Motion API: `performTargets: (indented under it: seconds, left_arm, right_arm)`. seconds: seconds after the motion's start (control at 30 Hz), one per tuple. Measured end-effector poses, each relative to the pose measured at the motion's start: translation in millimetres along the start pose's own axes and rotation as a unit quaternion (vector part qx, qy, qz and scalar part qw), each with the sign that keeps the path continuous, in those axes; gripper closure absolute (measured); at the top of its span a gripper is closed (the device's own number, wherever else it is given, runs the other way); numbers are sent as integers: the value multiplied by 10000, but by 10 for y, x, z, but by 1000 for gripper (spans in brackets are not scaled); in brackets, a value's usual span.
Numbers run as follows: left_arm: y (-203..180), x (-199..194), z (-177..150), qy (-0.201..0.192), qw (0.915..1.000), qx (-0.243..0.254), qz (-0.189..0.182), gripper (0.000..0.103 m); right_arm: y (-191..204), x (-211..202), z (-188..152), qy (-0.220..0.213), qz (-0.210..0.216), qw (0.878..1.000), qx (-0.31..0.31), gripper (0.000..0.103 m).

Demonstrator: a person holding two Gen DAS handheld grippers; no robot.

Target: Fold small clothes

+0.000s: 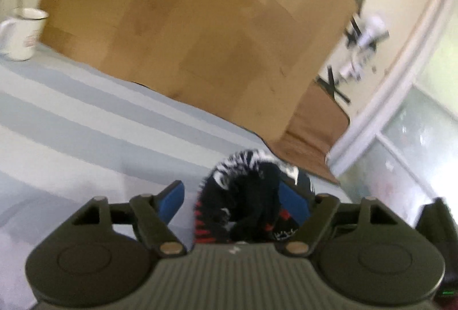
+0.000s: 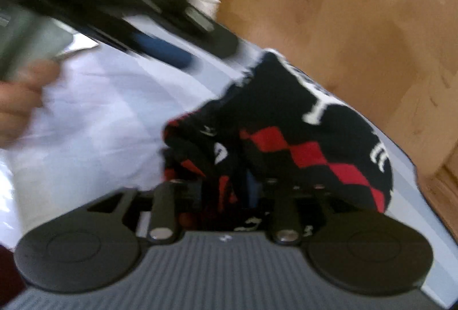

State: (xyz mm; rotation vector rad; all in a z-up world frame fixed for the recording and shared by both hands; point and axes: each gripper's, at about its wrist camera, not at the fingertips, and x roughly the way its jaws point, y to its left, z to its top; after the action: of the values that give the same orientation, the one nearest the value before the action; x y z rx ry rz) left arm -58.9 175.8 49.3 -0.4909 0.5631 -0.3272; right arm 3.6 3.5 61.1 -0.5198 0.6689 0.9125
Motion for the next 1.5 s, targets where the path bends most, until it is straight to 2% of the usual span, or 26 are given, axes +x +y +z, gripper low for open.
performTargets:
  seconds: [0.1, 0.17, 0.27, 0.33, 0.4, 0.43, 0.5, 0.53, 0.6, 0.63, 0.67, 0.7, 0.73, 0.77, 0.8, 0.83, 0.87, 0.93, 1.03, 1.17, 1.2, 1.27, 1.3, 1.37, 1.43, 1.5]
  left_arm:
    - [-118, 248, 1, 201, 9996, 205, 53, 30]
    - [-129, 348, 28, 281, 9994, 171, 73, 30]
    - [-81, 498, 60, 496, 9987, -26, 95, 36]
    - [-27, 553, 42, 687, 9974, -181, 134, 45]
    - [-20, 576, 8, 792, 9963, -155, 288, 52]
    - [-9, 591, -14, 854, 9955, -127, 397, 54]
    - [7, 678, -68, 1025, 9924, -57, 673, 51]
    - [26, 715, -104, 1107, 9911, -21, 740, 49]
    - [35, 700, -138, 1157, 9904, -29, 761, 45]
    - [14, 662, -132, 1158, 9904, 42, 756, 45]
    - [-4, 616, -117, 1152, 9905, 87, 746, 37]
    - [-19, 541, -97, 1094, 9913, 141, 721, 25]
    - [-29, 451, -74, 978, 9927, 214, 675, 17]
    - [-43, 380, -44, 871, 9939, 259, 632, 1]
    - [-46, 302, -18, 777, 9950, 283, 559, 0]
    - [-52, 246, 8, 759, 9956, 303, 456, 0]
    - [-72, 219, 36, 792, 9957, 324, 343, 0]
    - [-105, 217, 56, 872, 9952, 382, 219, 0]
    - [-108, 391, -1, 1260, 9911, 407, 157, 0]
    - [-16, 629, -164, 1799, 9835, 127, 159, 0]
    - [26, 658, -210, 1860, 9825, -52, 43, 0]
    - [59, 649, -269, 1707, 9848, -245, -192, 0]
    - [66, 660, -288, 1692, 9843, -335, -361, 0]
    - [65, 701, -324, 1594, 9846, -490, -528, 1]
    - [17, 781, -321, 1537, 9859, -435, -500, 7]
    - [3, 861, -225, 1541, 9846, -486, -672, 8]
  right_arm:
    - [-112, -375, -22, -430, 203, 9988, 86, 60]
    - [-287, -636, -15, -807, 268, 9954, 432, 60]
    - [-646, -760, 36, -1077, -40, 9886, 1054, 62]
    - [-889, -639, 71, -1036, -202, 9829, 1507, 74]
    - [-1139, -378, 61, -801, -19, 9745, 2094, 80]
    - [-1221, -208, 37, -625, 73, 9709, 2311, 87]
    - [-1311, 154, -55, -269, -31, 9698, 2425, 91]
    - [-1304, 239, -76, -258, -46, 9683, 2486, 91]
    - [-1296, 168, -42, -297, -68, 9689, 2456, 90]
    - [-1274, 88, -19, -360, -48, 9707, 2375, 87]
    - [-1256, 15, -2, -478, 10, 9706, 2359, 84]
    - [-1282, -133, -33, -646, 93, 9674, 2447, 74]
    - [-1341, -262, -108, -828, 169, 9623, 2586, 51]
    - [-1367, -404, -209, -1049, 205, 9568, 2702, 41]
    - [-1404, -573, -313, -1279, 160, 9499, 2848, 22]
    - [-1428, -707, -421, -1382, 94, 9446, 2977, 18]
    - [-1472, -794, -537, -1380, 89, 9388, 3155, 18]
    - [-1544, -770, -734, -1230, 374, 9256, 3559, 18]
    - [-1632, -558, -1013, -902, 1084, 8885, 4367, 18]
    - [-1555, -296, -1103, -703, 1520, 8590, 4839, 17]
    - [-1529, -207, -1083, -670, 1694, 8513, 4920, 16]
    - [-1484, 9, -1035, -504, 1995, 8394, 5031, 16]
    - [-1442, 54, -982, -536, 1920, 8465, 4936, 15]
    - [-1366, 85, -831, -528, 1755, 8653, 4666, 20]
    - [-1304, 93, -685, -559, 1535, 8835, 4391, 40]
    - [-1315, 75, -552, -669, 1407, 8987, 4100, 44]
